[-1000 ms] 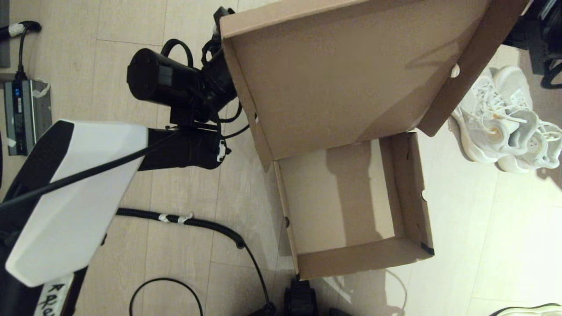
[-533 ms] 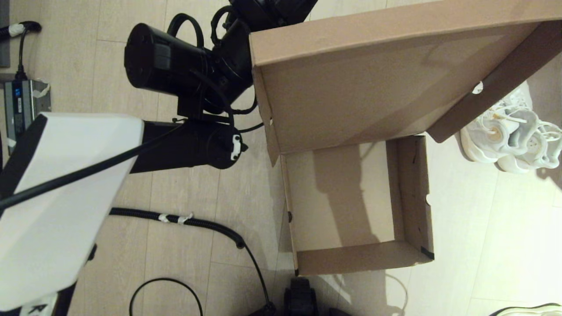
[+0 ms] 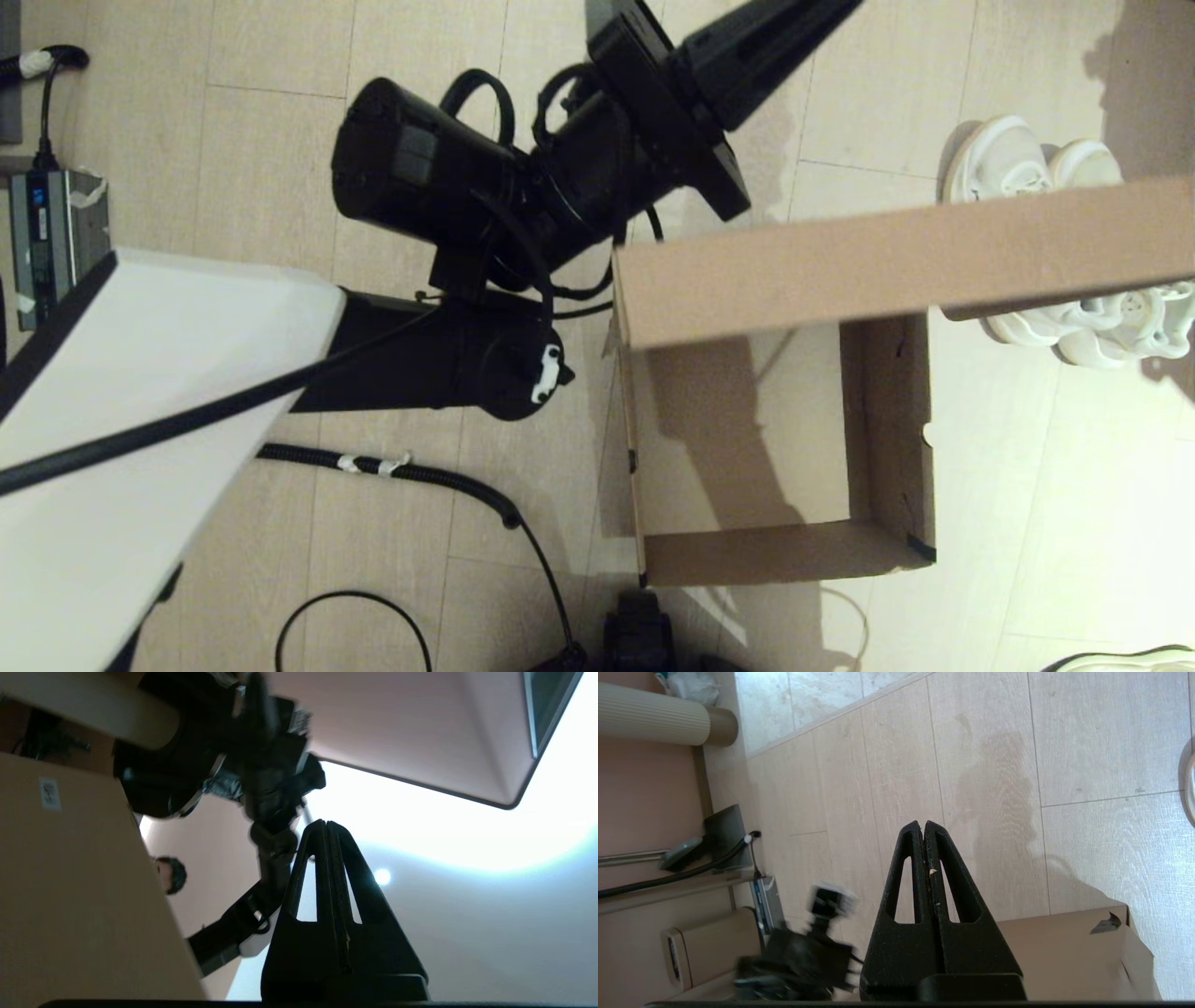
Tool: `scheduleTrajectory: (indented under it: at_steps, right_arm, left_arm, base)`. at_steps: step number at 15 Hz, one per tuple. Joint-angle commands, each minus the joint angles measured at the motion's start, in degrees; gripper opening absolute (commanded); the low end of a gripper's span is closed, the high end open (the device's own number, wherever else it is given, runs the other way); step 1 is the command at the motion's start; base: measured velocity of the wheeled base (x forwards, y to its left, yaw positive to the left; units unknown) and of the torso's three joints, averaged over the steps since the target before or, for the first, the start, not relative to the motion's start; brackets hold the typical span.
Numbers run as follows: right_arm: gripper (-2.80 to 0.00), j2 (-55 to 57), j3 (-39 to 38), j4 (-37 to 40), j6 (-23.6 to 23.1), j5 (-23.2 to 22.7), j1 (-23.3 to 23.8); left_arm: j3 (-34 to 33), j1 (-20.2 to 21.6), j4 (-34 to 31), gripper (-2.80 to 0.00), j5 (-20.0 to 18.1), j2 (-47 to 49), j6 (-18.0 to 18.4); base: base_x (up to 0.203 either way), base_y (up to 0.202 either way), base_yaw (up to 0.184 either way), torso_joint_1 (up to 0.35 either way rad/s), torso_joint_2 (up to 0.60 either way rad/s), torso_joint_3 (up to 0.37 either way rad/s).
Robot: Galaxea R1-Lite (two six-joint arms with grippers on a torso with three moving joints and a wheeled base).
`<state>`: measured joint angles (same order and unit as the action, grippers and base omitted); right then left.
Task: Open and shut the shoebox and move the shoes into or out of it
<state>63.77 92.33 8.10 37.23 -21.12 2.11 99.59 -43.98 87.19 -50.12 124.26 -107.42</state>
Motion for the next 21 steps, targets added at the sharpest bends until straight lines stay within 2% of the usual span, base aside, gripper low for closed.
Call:
scheduleTrajectory:
  at_steps: [1,5,9,11,13,15,16,17,19,20,21]
  right_arm:
    - [-2.8,-0.67,0.04,0.07,0.21,-0.24,0.0]
    - [-2.8,-0.67,-0.3,0.07,0.15,-0.41,0.0]
    - [-2.8,-0.15,-5.24,0.12,-0.7,-0.41,0.0]
    - [-2.8,2.34,-15.23,-0.54,-7.69,0.08,0.0]
    - [-2.8,6.26,-28.24,-6.74,-17.0,3.47,-0.66]
    - [-2.8,12.26,-40.1,-21.75,-26.58,10.64,-3.08]
    - [-2.8,15.21,-44.0,-30.15,-33.26,15.15,-4.32]
    - [-2.8,16.8,-45.66,-33.87,-37.39,18.84,-5.7]
    - [-2.8,16.91,-45.13,-34.38,-38.46,19.54,-5.98]
    - [-2.8,16.91,-45.15,-34.38,-38.35,19.54,-5.89]
    - [-2.8,16.91,-45.66,-34.55,-38.2,19.57,-5.89]
  left_arm:
    - [-4.24,-1.68,0.48,-2.8,-0.66,0.06,0.47]
    - [-10.82,-2.42,0.48,-2.8,-0.88,1.18,5.91]
    - [-11.01,3.57,0.48,-2.8,-0.64,1.1,7.04]
    - [-12.12,7.85,0.48,-2.8,-0.53,-0.28,10.33]
    - [-16.18,11.26,0.48,-2.8,-0.77,-3.88,14.99]
    - [-19.28,14.04,0.48,-2.8,-1.55,-5.73,23.45]
    - [-20.09,15.0,0.48,-2.8,-3.06,-6.01,29.19]
    - [-20.68,15.69,0.48,-2.8,-4.45,-6.19,35.09]
    - [-21.33,16.34,-0.73,-2.8,-5.68,-6.71,48.96]
    - [-21.5,16.42,-2.44,-2.8,-5.84,-6.82,55.22]
    - [-21.62,16.41,-4.93,-2.8,-5.9,-6.83,63.02]
  base:
    - [0.0,0.0,0.0,0.0,0.0,0.0]
    - [0.0,0.0,0.0,0.0,0.0,0.0]
    - [0.0,0.0,0.0,0.0,0.0,0.0]
    - [0.0,0.0,0.0,0.0,0.0,0.0]
    - [0.0,0.0,0.0,0.0,0.0,0.0]
    - [0.0,0.0,0.0,0.0,0.0,0.0]
    - [0.0,0.0,0.0,0.0,0.0,0.0]
    - [0.0,0.0,0.0,0.0,0.0,0.0]
    - [0.0,0.0,0.0,0.0,0.0,0.0]
    - [0.0,0.0,0.0,0.0,0.0,0.0]
    - [0.0,0.0,0.0,0.0,0.0,0.0]
